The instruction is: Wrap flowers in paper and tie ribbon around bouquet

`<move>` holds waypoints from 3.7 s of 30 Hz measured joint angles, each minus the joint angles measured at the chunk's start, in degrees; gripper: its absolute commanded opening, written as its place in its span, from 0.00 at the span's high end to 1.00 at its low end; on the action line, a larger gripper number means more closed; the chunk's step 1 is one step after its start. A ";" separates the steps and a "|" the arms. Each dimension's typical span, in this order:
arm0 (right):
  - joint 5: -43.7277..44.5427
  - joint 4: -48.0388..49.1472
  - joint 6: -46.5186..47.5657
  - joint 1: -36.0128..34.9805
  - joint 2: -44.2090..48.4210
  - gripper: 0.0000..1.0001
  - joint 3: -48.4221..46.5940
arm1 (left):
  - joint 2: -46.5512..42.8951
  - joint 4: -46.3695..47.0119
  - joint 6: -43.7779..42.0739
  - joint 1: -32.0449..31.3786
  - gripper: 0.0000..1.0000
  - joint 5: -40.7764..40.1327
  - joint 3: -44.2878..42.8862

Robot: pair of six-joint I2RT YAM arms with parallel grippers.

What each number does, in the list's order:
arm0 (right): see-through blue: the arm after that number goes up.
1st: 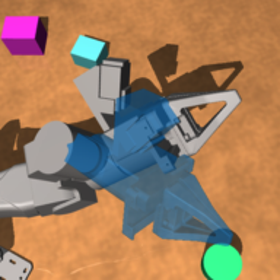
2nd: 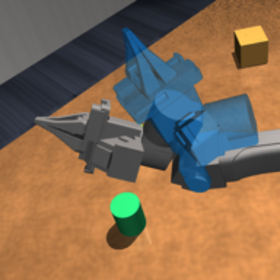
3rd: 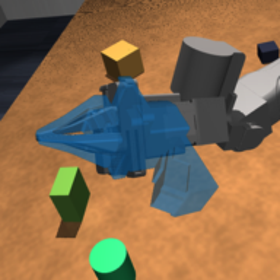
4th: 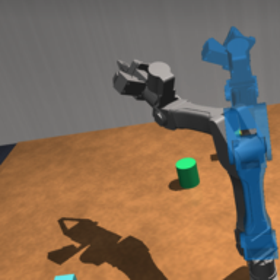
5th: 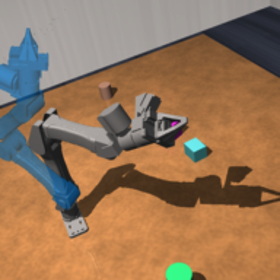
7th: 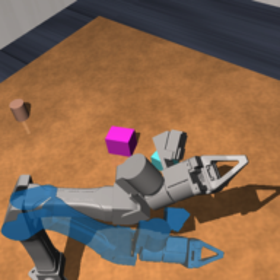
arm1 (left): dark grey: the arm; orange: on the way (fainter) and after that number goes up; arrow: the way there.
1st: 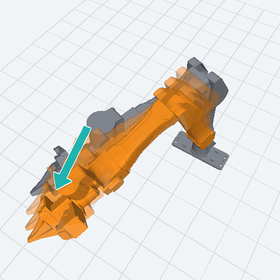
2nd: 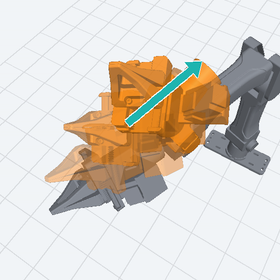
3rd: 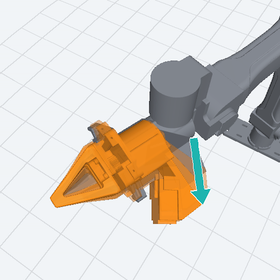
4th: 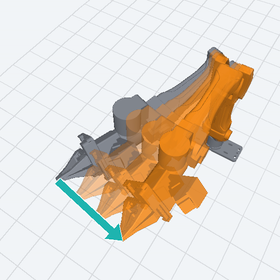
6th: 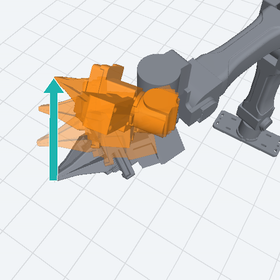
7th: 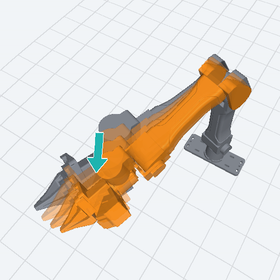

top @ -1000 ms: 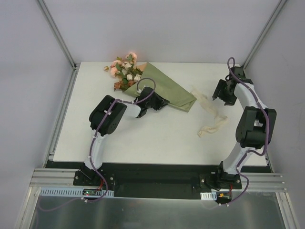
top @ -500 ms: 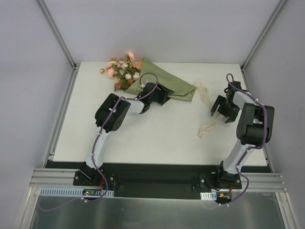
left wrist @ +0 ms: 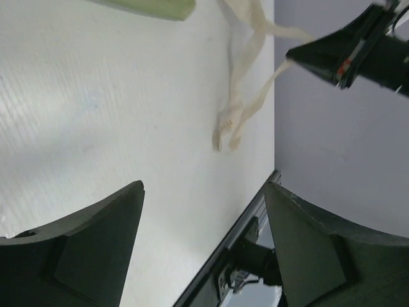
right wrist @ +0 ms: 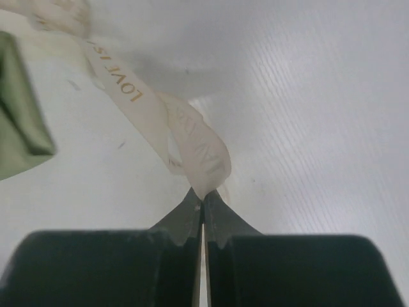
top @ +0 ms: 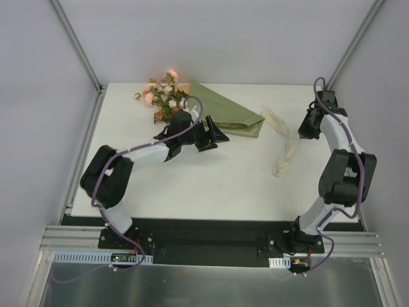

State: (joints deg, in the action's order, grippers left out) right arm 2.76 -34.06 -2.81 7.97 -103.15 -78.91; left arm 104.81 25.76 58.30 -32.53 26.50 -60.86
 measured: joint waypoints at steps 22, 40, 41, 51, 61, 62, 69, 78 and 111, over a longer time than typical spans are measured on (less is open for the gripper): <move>-30.95 19.28 -17.35 -56.08 8.55 0.17 -16.11 | -75.21 -46.95 -15.76 19.12 0.03 -11.34 16.26; -20.92 4.33 -15.28 -15.04 7.82 0.25 8.96 | -17.11 -52.24 -33.92 -0.35 0.20 -7.87 -9.77; -20.70 4.61 -16.61 -14.38 5.01 0.25 8.92 | -14.34 -51.17 -34.21 -1.31 0.20 -7.54 -12.11; -15.41 8.50 -29.88 -14.99 -3.56 0.63 10.27 | 7.85 -46.51 -35.17 -4.68 0.25 -5.75 -32.11; -11.80 14.45 -34.95 -14.91 3.34 1.00 21.40 | 23.32 -46.31 -41.24 -8.33 0.23 -6.62 -49.79; -11.08 14.19 -34.93 -14.93 5.77 0.99 23.58 | 25.07 -46.23 -41.88 -8.83 0.23 -7.26 -51.82; -7.85 13.92 -34.88 -14.91 26.47 1.00 38.34 | 35.89 -46.01 -46.14 -14.16 0.29 -13.68 -62.27; -5.75 13.27 -34.64 -14.36 37.53 1.00 43.32 | 40.06 -45.66 -47.39 -18.49 0.34 -16.15 -65.29; 16.83 -13.57 -26.77 -9.90 68.00 1.00 34.27 | 12.13 -57.96 -51.01 -14.99 1.00 -39.58 -49.24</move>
State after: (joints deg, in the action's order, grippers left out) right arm 19.59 -47.64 -29.58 -1.93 -35.16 -44.64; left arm 116.95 -32.21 7.29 -47.53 -13.08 -110.10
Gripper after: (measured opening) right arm 0.009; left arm 0.003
